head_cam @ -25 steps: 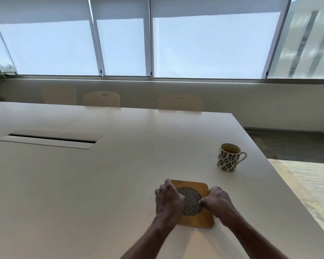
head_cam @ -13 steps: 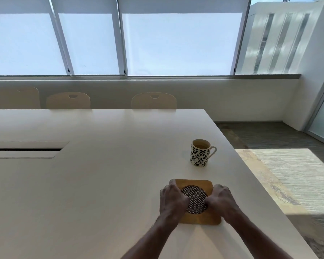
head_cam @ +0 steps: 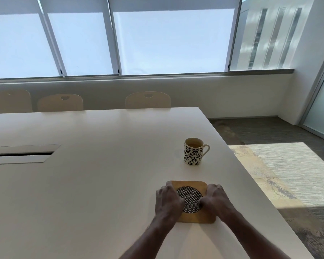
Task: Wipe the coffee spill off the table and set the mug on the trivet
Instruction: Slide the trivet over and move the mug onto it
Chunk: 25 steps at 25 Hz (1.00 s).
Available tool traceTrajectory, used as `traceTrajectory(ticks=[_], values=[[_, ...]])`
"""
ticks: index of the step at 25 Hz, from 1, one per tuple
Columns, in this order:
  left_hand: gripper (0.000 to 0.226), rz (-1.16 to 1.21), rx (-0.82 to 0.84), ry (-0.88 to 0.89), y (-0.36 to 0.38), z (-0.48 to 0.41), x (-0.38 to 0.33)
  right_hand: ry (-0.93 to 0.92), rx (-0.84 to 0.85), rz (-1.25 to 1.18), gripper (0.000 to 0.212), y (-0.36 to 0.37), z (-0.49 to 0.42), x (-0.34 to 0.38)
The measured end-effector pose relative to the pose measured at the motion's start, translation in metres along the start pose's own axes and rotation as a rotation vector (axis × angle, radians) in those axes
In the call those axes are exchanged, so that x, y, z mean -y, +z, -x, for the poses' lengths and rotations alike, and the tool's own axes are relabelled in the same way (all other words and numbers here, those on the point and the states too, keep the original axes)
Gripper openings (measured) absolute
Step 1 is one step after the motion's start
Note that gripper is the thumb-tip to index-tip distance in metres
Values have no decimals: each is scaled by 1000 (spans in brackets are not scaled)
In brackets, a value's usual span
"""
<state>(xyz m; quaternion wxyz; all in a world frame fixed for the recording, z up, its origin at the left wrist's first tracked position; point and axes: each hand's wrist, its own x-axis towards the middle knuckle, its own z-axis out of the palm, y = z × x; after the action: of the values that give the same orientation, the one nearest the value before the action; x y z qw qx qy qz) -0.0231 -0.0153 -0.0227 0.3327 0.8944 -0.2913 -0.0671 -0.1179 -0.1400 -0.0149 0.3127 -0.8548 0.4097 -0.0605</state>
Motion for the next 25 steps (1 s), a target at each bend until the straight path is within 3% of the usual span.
traceTrajectory(ticks=[8, 13, 17, 21, 25], values=[[42, -34, 18, -12, 3, -2, 2, 8, 52, 4, 24, -3, -7, 1], [38, -57, 35, -5, 5, -5, 4, -3, 71, 5, 30, 0, -15, -5], [34, -74, 45, 4, 6, -11, 5, -66, 22, -32, 23, 1, -23, -15], [35, -22, -10, 20, 4, -29, -1, -104, -148, -3, 53, -8, -45, -18], [39, 21, -47, 72, 6, -55, -14, -109, -270, -64, 60, -22, -73, -9]])
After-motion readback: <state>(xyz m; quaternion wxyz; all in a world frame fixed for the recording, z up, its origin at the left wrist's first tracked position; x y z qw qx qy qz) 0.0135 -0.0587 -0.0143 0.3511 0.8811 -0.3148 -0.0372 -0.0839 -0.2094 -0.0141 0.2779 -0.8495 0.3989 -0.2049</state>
